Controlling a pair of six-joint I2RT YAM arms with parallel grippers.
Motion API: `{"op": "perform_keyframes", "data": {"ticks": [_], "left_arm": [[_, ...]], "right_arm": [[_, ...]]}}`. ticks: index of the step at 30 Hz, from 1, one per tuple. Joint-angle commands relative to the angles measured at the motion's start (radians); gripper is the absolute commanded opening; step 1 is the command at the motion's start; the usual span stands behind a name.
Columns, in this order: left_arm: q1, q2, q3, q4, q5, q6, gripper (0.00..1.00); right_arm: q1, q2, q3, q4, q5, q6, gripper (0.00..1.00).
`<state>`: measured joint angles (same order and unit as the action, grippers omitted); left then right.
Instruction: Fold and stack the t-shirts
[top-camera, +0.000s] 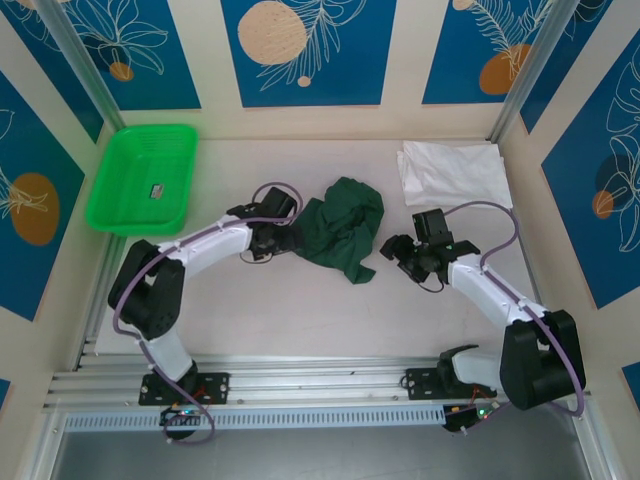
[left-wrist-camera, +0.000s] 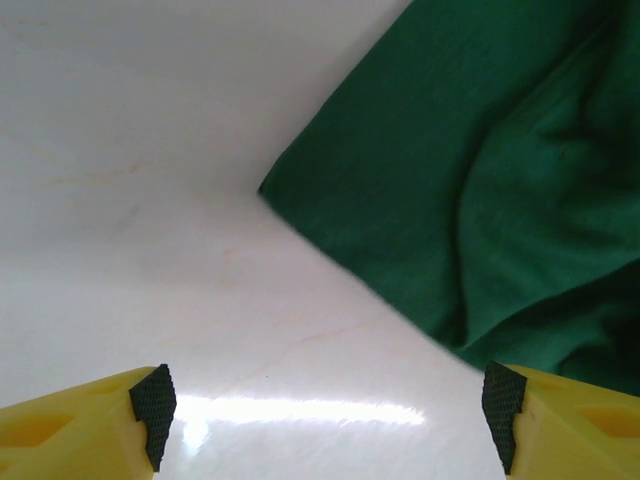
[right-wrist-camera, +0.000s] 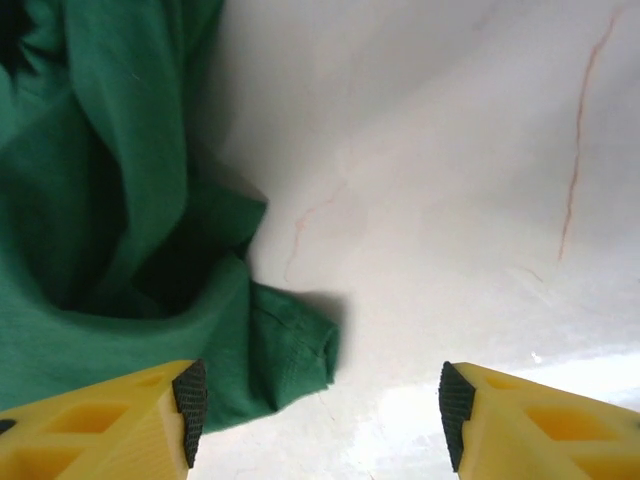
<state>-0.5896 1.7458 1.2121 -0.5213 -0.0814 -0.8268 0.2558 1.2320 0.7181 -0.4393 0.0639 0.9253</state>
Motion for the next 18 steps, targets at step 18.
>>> {"op": "perform_keyframes", "data": {"ticks": [18], "left_arm": [[0.125, 0.196, 0.010, 0.199, 0.106, -0.026, 0.58]], "right_arm": [[0.034, 0.301, 0.073, 0.071, -0.221, -0.088, 0.44]]}}
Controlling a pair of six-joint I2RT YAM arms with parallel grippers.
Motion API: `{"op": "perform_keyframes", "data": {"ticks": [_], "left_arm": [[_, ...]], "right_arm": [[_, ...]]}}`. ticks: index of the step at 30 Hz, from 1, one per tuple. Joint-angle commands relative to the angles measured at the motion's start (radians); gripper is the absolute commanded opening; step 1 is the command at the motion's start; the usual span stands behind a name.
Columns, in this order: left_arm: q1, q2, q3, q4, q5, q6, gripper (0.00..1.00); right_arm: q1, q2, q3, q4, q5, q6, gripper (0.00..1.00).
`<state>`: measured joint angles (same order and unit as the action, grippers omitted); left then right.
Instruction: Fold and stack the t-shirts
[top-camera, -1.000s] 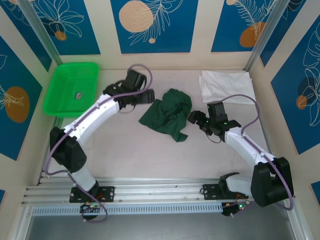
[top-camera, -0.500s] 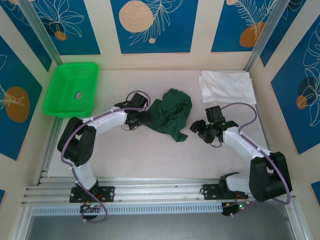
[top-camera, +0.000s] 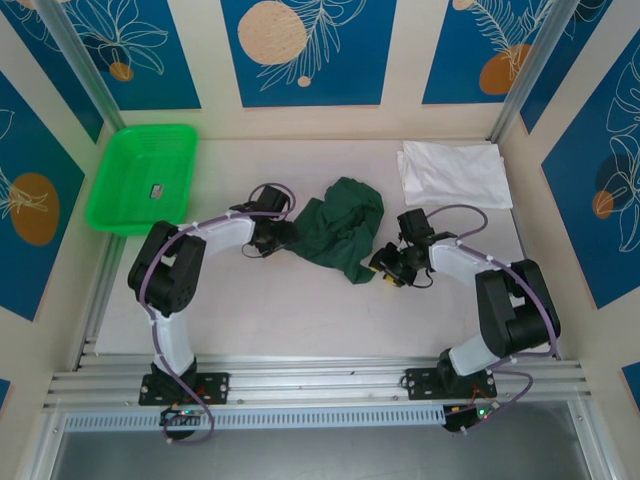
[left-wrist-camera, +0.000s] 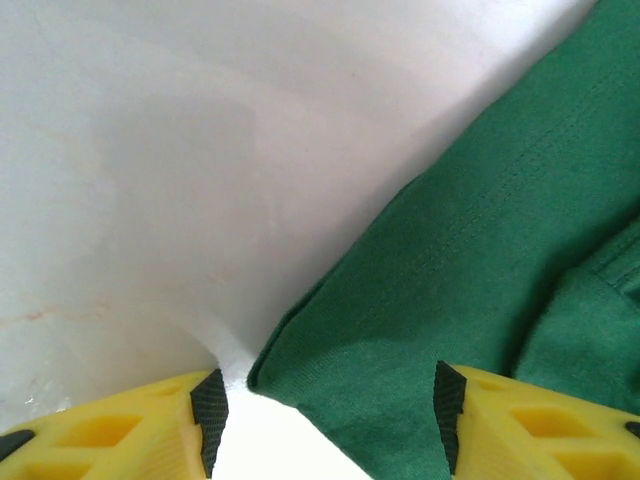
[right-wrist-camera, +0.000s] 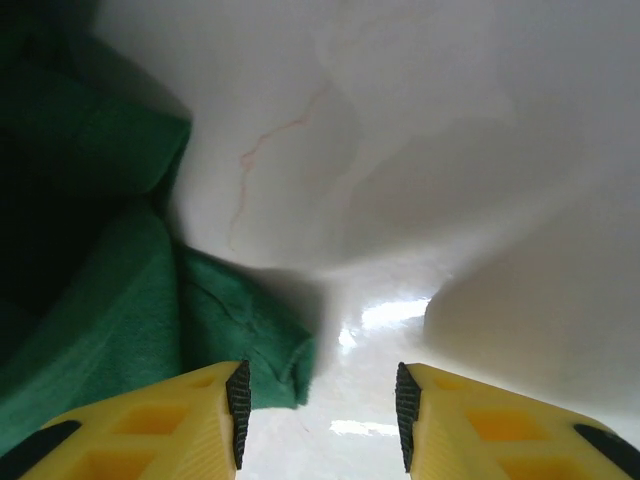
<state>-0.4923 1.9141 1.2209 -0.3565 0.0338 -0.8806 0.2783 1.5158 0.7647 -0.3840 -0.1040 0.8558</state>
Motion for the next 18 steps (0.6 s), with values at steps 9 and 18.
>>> {"op": "perform_keyframes", "data": {"ticks": [9, 18], "left_arm": [[0.028, 0.064, 0.056, 0.016, -0.038, 0.061, 0.41], [0.028, 0.107, 0.123, -0.003, -0.076, 0.103, 0.31]], "right_arm": [[0.024, 0.078, 0.055, -0.002, -0.023, -0.029, 0.35], [0.024, 0.077, 0.056, 0.013, -0.007, -0.044, 0.21]]}}
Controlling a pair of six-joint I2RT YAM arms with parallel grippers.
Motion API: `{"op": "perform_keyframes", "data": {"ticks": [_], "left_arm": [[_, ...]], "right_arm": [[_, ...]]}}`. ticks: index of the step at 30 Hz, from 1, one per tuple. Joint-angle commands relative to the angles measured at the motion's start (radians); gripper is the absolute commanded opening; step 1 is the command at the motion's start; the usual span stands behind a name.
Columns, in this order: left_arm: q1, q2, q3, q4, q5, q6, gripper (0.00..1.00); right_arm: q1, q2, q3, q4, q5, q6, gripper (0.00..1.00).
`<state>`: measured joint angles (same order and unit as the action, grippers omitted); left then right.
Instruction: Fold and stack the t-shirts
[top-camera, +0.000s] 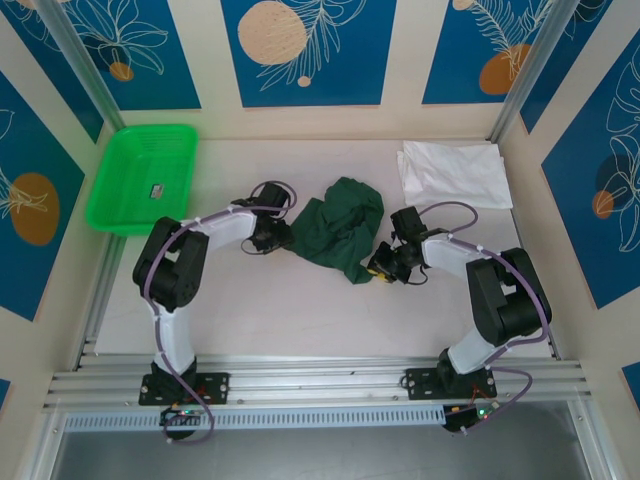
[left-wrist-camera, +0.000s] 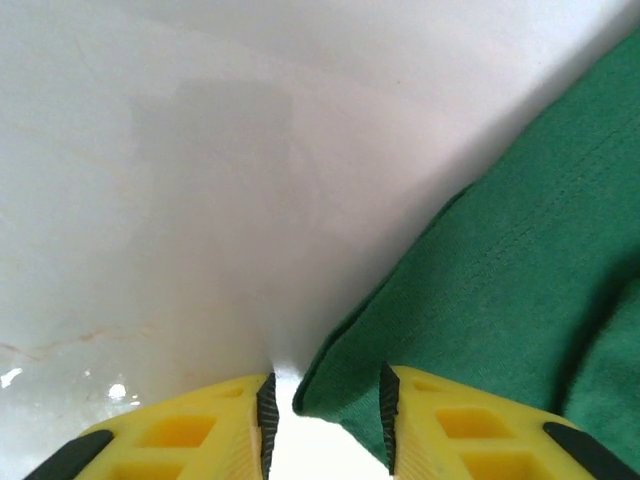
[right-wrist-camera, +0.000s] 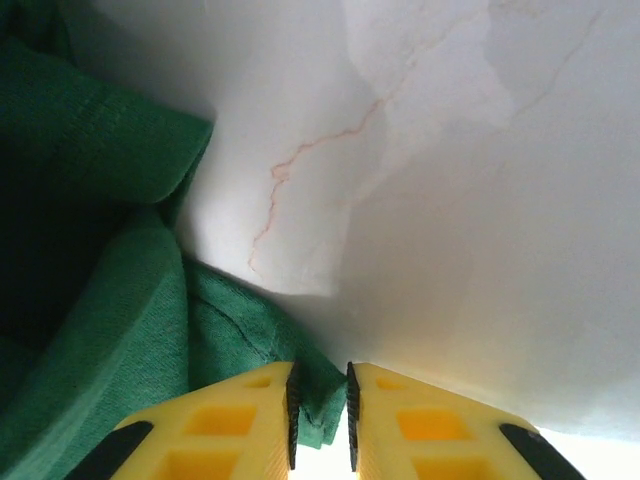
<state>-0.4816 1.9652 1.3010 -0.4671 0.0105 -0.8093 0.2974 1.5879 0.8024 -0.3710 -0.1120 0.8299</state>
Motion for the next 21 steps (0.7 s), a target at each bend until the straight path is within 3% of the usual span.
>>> {"op": "perform_keyframes", "data": {"ticks": [1, 3, 5, 8, 14, 21], "left_arm": [[0.017, 0.060, 0.047, 0.113, -0.053, 0.033, 0.27], [0.017, 0.070, 0.064, 0.113, -0.048, 0.040, 0.19], [0.017, 0.084, 0.097, 0.107, -0.028, 0.064, 0.01], [0.018, 0.062, 0.145, 0.084, -0.020, 0.114, 0.00], [0.029, -0.129, 0.168, 0.043, -0.064, 0.162, 0.00], [0.068, -0.506, 0.148, 0.010, -0.165, 0.174, 0.00]], "right_arm": [[0.003, 0.007, 0.020, 0.002, 0.000, -0.020, 0.20], [0.002, 0.009, 0.021, 0.003, 0.000, -0.021, 0.16], [-0.001, 0.008, 0.025, -0.002, -0.001, -0.027, 0.10], [-0.021, -0.018, 0.034, -0.025, -0.020, -0.044, 0.00], [-0.042, -0.183, 0.058, -0.103, 0.003, -0.042, 0.00], [-0.095, -0.491, 0.201, -0.281, 0.105, -0.064, 0.00]]}}
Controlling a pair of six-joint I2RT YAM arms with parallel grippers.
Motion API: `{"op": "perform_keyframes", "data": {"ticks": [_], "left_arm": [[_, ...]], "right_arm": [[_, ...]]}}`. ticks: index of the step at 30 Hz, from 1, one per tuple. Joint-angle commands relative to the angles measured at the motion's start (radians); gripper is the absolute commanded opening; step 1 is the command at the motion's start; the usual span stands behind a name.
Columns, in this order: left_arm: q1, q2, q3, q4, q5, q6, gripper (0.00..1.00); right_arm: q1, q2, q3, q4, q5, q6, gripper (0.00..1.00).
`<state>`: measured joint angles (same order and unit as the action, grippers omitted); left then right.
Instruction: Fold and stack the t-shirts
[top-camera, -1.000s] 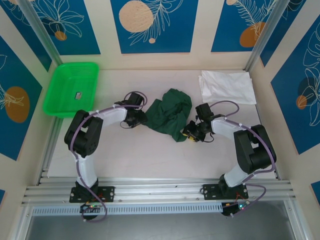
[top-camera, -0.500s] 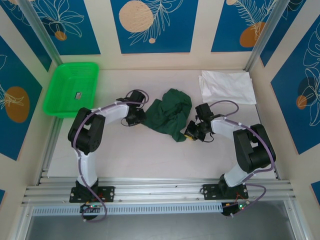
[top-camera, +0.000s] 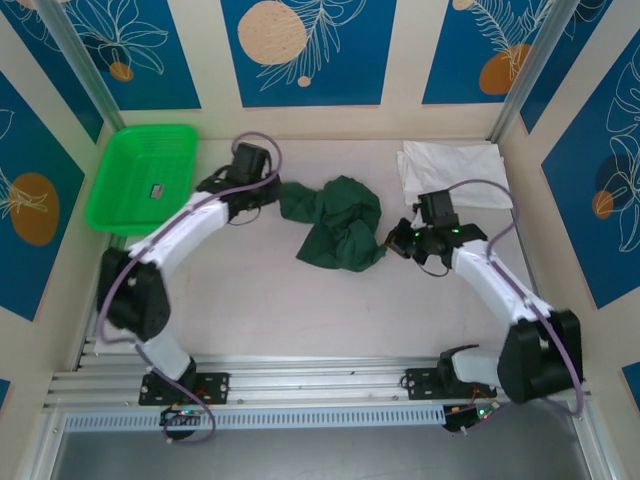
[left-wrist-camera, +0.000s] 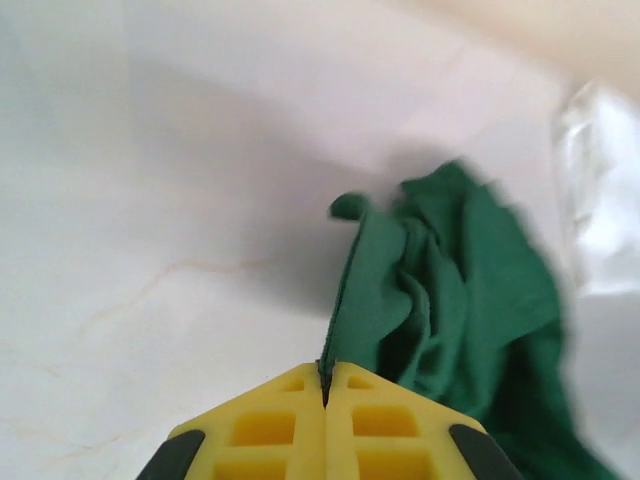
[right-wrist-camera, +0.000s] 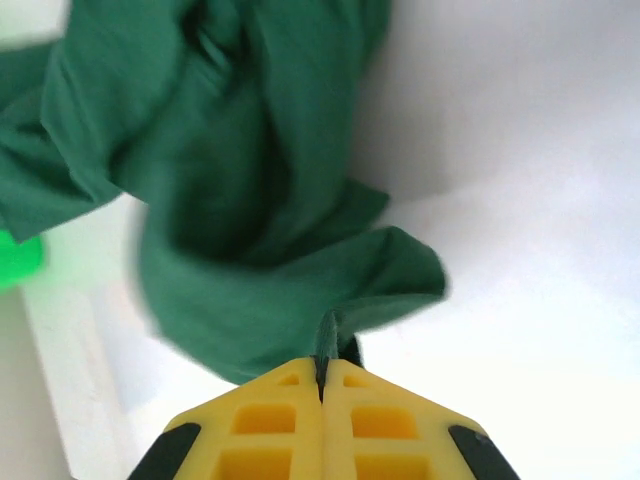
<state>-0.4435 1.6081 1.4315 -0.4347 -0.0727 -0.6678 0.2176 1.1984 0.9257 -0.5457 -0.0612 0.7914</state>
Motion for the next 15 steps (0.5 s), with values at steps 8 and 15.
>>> {"op": "perform_keyframes", "data": {"ticks": [8, 15], "left_arm": [[0.106, -0.443, 0.146, -0.136, -0.177, 0.077, 0.00], [0.151, -0.510, 0.302, -0.265, -0.257, 0.141, 0.00]], "right_arm": [[-0.046, -0.239, 0.315, -0.217, 0.126, -0.065, 0.00], [-0.067, -0.255, 0.438, -0.264, 0.142, -0.067, 0.00]]}}
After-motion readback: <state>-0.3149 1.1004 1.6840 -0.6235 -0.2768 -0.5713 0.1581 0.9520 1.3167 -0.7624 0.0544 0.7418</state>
